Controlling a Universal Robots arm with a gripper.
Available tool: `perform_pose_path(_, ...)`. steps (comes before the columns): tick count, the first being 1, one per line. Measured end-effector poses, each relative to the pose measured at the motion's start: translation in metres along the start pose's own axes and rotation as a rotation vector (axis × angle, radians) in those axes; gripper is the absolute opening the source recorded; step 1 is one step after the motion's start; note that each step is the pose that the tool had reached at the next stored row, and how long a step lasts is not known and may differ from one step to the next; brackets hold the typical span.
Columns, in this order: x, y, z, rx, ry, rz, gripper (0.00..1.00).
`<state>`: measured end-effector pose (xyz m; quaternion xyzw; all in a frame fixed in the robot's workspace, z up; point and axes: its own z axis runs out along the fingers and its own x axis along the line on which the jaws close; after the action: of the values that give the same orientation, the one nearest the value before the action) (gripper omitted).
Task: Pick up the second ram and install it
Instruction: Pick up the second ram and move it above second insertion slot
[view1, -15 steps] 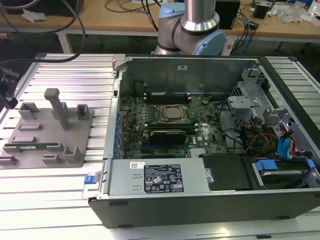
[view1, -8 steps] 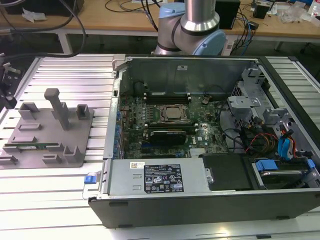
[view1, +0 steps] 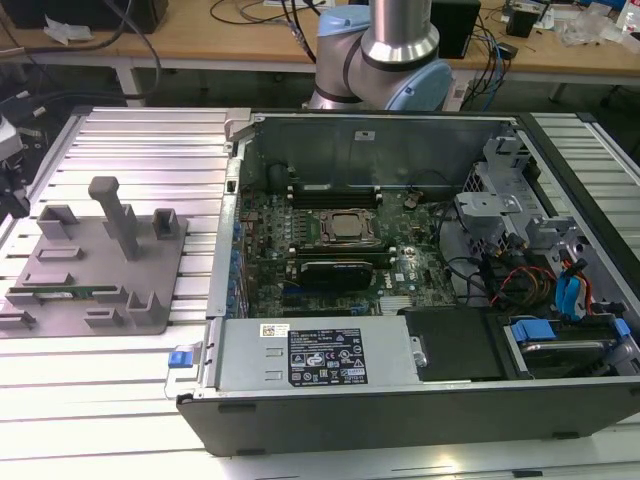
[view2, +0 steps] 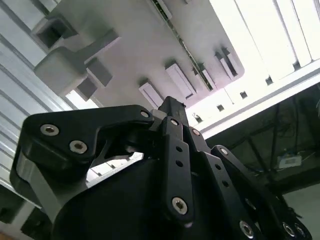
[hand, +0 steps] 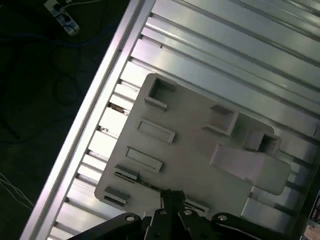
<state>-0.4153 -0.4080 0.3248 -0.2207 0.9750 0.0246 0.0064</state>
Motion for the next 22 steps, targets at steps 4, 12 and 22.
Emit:
perform_pose_path(4, 0.0, 0.0, 0.0004, -0.0026, 0.0051, -0.114, 0.08)
perform_pose_path(12, 0.0, -0.0001, 0.001, -0.0072, 0.0141, -0.311, 0.08)
perform_pose_path(22, 0.0, -0.0001, 0.002, -0.0136, 0.0264, -0.583, 0.08)
